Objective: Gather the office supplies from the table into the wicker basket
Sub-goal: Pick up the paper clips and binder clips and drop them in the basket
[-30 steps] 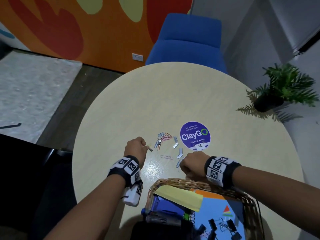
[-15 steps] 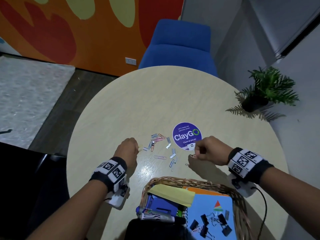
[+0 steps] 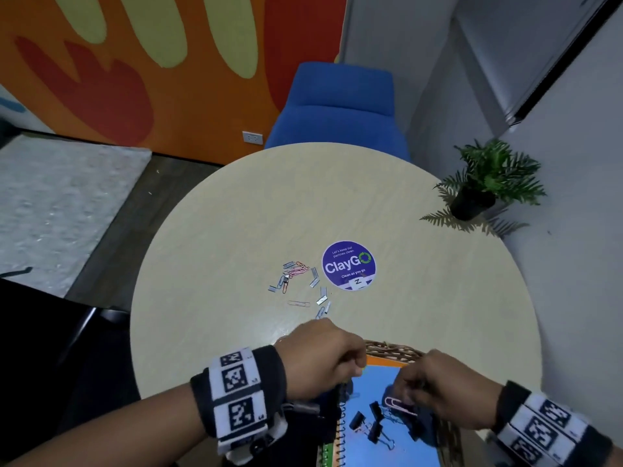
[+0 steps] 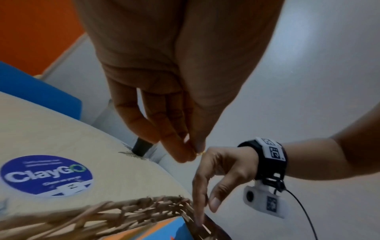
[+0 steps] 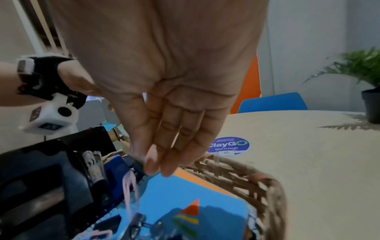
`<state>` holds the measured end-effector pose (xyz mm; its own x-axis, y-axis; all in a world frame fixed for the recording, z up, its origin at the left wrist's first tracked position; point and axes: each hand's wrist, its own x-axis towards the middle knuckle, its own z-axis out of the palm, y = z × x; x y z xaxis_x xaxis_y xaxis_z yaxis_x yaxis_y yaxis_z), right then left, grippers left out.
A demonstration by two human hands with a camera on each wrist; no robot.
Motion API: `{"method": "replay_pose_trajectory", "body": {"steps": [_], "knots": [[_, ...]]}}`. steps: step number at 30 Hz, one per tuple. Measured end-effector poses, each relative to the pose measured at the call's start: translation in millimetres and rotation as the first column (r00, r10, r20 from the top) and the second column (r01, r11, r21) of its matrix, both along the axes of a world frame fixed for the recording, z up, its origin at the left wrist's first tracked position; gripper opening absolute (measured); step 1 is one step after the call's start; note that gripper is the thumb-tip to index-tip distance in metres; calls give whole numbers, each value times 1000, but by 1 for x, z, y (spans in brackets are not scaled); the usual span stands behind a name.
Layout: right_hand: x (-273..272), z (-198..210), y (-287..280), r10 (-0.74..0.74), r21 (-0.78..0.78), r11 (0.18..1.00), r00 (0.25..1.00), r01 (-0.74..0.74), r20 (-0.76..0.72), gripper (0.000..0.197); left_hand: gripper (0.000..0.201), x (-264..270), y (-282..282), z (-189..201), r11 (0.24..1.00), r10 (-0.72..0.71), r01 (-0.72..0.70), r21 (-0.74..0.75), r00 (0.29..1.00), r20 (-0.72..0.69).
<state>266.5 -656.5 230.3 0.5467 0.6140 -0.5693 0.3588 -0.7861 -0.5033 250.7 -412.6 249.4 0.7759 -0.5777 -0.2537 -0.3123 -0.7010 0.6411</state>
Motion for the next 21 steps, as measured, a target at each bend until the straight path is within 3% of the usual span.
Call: {"method": "replay_pose_trajectory", "body": {"steps": [2,8,11,13,16,21], "knots": [[-3,-1,-8,13,-33,999,999,-12,34,22,14,-5,-12,5,997,-61,59,41,998,35],[6,-5,-25,-31,-62,997,985,42,168,30,21,-19,-27,6,987,-161,159,35,986,37],[17,-4,-19,-52,-59,996,981,64,186,29,26,-18,-21,0,989,-143,141,45,989,42],[29,-3,-10,-54,-60,996,979,67,198,24,25,-5,-6,-6,998,-35,33,54,998,45],[50,-3,10,-54,-47,997,970,66,235,24,23,35,37,-30,968,235,-240,76,970,62],[90,-22,61,13,-103,995,958,17,287,26,14,94,98,-92,779,599,-603,171,797,83]]}}
